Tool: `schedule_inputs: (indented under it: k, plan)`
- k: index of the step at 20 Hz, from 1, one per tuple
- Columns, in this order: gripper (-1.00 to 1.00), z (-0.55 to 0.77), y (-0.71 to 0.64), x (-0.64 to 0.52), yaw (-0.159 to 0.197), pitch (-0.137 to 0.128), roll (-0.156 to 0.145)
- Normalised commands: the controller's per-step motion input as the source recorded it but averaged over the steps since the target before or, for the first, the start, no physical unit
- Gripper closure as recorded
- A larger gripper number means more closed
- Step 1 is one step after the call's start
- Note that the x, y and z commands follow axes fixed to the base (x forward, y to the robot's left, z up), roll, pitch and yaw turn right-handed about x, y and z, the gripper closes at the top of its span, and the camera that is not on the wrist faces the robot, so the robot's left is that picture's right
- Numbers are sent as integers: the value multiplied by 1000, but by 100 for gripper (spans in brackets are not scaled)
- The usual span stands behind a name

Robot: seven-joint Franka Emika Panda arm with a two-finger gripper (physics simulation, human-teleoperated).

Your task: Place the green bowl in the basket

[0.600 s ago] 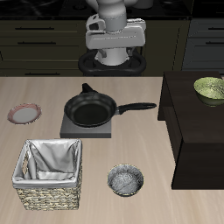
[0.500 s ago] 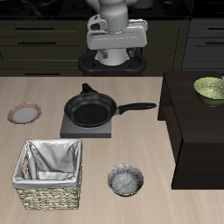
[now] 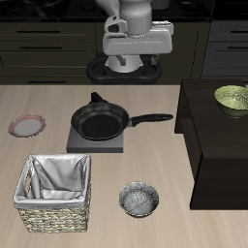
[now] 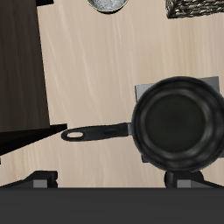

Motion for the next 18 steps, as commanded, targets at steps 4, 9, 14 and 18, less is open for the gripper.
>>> schedule_inputs:
  k: [4,9,14,18]
  plan:
    - [-100,27,203,145,6,6,5]
    - [-100,94,277,132,7,-16,13]
    - [-100,95,292,131,-10,-21,11]
    - [-100,33,266,91,18,15,31]
